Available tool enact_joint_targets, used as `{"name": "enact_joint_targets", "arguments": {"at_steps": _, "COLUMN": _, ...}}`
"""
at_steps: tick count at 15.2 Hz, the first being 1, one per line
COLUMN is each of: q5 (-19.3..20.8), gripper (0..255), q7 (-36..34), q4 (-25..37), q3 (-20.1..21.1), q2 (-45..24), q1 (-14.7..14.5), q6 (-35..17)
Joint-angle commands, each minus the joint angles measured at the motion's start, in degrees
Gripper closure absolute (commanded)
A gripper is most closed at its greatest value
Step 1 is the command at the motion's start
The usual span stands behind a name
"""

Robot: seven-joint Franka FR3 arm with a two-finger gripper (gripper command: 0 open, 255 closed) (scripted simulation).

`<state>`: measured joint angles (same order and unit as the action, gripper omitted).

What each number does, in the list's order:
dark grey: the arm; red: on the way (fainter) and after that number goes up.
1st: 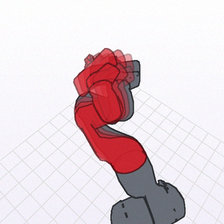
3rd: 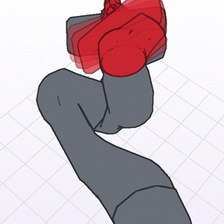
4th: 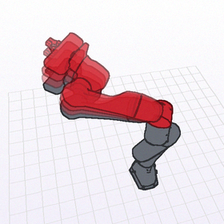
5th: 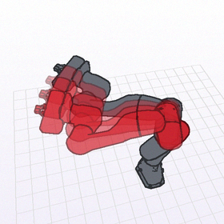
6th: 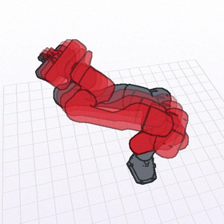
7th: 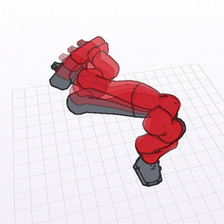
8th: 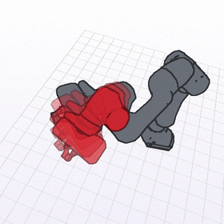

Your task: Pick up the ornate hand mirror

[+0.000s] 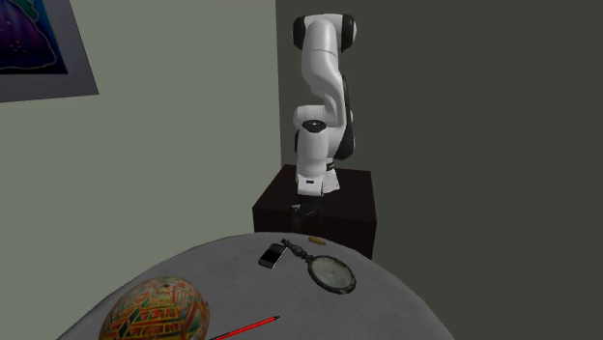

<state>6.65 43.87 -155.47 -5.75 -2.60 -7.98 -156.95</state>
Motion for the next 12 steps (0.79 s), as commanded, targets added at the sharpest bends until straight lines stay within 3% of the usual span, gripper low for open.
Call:
{"name": "enact_joint_targets", "arguments": {"at_steps": 1, "q5": 1.0, "gripper": 0, "q7": 2.4, "q4": 1.7, "q3": 0.1, "q2": -6.1, "q1": -0.1, "q6": -4.6}}
{"name": "enact_joint_targets", "arguments": {"at_steps": 5, "q5": 4.3, "gripper": 0, "q7": 5.8, "q4": 5.5, "q3": -0.2, "q2": -17.2, "q1": -0.3, "q6": -11.9}}
{"name": "enact_joint_targets", "arguments": {"at_steps": 12, "q5": 4.8, "gripper": 0, "q7": 5.4, "q4": 7.8, "q3": -0.7, "q2": -24.2, "q1": -0.9, "q6": -16.7}}
